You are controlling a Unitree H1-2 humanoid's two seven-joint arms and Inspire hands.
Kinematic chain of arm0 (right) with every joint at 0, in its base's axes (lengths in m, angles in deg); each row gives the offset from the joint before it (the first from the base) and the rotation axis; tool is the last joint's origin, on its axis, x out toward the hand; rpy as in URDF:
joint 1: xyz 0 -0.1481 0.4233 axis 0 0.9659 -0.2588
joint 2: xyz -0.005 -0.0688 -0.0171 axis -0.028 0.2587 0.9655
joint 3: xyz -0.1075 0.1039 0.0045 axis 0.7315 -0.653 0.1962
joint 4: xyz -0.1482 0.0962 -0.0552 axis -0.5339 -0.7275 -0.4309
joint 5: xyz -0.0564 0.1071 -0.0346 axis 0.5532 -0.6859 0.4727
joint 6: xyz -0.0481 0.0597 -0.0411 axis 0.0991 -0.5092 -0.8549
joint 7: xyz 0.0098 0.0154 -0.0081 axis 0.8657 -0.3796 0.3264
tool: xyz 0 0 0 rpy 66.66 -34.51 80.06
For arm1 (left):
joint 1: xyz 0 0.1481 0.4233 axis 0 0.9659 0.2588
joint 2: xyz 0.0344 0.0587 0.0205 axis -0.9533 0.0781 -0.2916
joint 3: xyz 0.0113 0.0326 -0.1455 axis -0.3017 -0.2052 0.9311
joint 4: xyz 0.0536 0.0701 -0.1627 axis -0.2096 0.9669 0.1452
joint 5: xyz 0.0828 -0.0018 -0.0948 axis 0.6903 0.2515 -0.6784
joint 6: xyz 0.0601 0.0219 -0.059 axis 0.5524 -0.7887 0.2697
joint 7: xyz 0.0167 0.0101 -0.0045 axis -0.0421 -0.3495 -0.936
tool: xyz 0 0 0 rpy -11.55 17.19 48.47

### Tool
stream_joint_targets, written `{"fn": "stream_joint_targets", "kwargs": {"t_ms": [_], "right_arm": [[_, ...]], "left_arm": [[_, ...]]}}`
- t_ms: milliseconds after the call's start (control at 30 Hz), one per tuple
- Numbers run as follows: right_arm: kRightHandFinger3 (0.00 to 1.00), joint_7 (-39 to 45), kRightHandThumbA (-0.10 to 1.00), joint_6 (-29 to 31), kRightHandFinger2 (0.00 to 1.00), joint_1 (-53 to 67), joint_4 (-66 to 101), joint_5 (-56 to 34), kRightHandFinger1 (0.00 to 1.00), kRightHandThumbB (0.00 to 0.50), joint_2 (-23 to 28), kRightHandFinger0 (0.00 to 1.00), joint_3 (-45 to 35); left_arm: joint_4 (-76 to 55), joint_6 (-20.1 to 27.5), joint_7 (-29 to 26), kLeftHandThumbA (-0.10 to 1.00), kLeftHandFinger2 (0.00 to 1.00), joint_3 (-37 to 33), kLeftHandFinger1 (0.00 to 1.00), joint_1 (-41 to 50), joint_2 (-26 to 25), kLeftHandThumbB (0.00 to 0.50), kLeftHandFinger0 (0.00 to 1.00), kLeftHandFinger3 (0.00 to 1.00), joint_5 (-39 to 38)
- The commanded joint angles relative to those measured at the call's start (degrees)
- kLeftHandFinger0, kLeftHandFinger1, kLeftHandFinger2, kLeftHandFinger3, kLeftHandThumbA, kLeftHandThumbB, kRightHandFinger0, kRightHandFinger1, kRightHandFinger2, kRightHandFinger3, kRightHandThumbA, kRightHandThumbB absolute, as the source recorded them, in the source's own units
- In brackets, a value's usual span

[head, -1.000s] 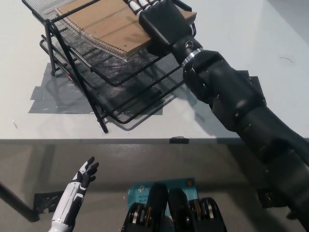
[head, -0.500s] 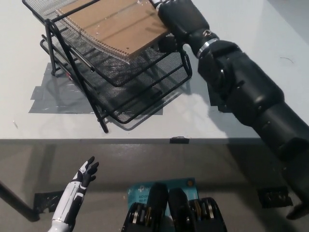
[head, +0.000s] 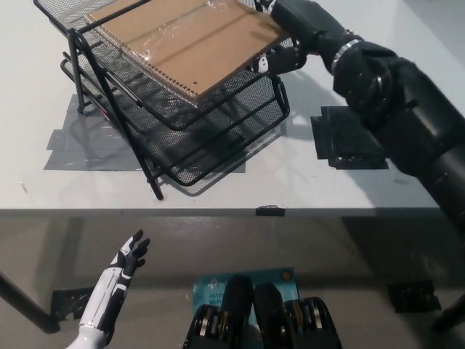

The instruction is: A person hands a notebook to the robot and the robot grabs it with its right hand and places it in the file tray kept in the centre of the desk infront of it.

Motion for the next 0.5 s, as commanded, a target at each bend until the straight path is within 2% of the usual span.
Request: {"fn": "stream_joint_targets", "kwargs": {"t_ms": [0, 67, 233, 467], "right_arm": [[1.0, 44.03, 0.89, -23.52, 1.0, -27.66, 32.36, -55.23, 1.0, 0.5, 18.81, 1.0, -0.13], [1.0, 46.57, 0.92, -23.52, 1.0, -28.78, 31.42, -53.7, 1.0, 0.5, 19.08, 1.0, -0.68], [1.0, 48.02, 0.85, -23.52, 1.0, -29.84, 30.39, -54.26, 1.0, 0.5, 20.47, 1.0, -0.12], [1.0, 48.25, 0.86, -23.52, 1.0, -28.99, 33.1, -53.83, 1.0, 0.5, 24.61, 1.0, -1.08]], "left_arm": [[-4.13, 1.52, 1.41, 1.0, 1.0, 0.03, 1.0, -3.6, -2.11, 0.045, 1.0, 1.0, 0.24], [-4.07, 1.69, 1.37, 1.0, 1.0, -0.01, 1.0, -3.98, -2.12, 0.053, 1.0, 1.0, 0.35], [-3.73, 1.82, 1.4, 1.0, 1.0, 0.06, 1.0, -4.41, -2.05, 0.059, 1.0, 1.0, 0.02], [-3.84, 2.09, 1.27, 1.0, 1.0, -0.01, 1.0, -4.66, -2.14, 0.039, 1.0, 1.0, 0.5]]}}
